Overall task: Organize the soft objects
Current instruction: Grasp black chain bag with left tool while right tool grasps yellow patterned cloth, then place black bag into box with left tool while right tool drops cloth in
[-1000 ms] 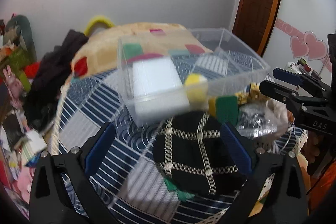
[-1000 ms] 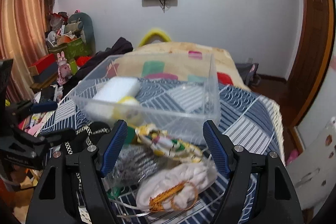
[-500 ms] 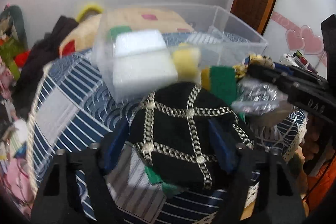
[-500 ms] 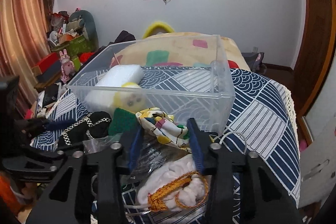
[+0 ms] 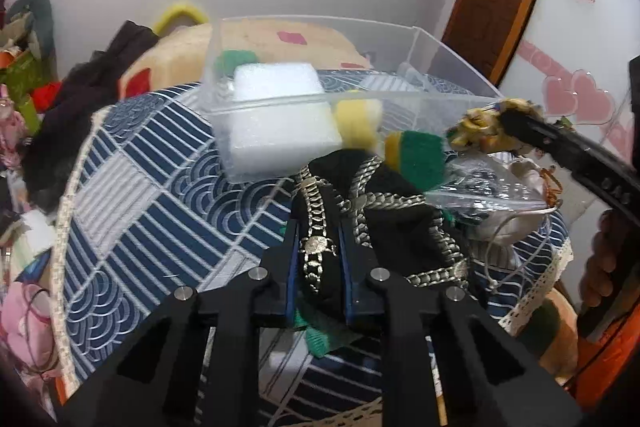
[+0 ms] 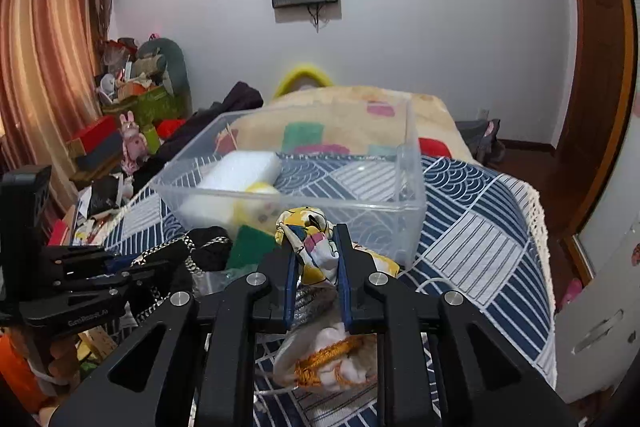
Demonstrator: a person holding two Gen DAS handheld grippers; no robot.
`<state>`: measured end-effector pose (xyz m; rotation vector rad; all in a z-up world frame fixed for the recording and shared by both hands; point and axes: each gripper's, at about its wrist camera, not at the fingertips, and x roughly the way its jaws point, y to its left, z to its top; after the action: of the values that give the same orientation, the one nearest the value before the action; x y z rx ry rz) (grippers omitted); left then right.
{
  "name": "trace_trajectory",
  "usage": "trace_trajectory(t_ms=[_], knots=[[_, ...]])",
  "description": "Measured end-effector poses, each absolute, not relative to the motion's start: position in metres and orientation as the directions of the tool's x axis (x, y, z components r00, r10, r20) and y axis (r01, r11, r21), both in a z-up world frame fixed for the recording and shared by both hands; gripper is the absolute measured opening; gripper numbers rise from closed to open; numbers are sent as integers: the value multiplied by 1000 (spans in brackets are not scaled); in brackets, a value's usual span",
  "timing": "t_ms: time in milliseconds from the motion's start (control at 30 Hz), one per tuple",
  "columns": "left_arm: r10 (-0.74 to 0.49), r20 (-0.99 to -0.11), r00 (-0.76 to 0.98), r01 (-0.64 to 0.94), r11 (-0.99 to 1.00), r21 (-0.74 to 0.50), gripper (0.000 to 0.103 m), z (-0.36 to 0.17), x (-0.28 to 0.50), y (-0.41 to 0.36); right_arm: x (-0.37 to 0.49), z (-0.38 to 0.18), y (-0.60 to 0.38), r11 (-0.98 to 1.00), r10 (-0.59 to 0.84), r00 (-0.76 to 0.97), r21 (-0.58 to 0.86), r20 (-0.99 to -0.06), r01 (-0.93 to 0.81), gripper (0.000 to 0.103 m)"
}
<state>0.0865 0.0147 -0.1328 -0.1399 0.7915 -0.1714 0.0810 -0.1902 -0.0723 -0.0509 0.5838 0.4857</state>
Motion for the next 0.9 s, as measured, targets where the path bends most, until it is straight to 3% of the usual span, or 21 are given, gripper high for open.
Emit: trace_trajectory(t_ms=[367, 900], knots=[[-189, -648, 738, 103, 980, -169, 14, -109, 61, 16, 69, -52, -196, 891, 429, 764, 89, -482, -445, 15], [-111, -506, 855, 36, 987, -155, 14, -40, 48, 42, 69, -33, -191, 890, 434, 792, 66, -429, -451, 15]])
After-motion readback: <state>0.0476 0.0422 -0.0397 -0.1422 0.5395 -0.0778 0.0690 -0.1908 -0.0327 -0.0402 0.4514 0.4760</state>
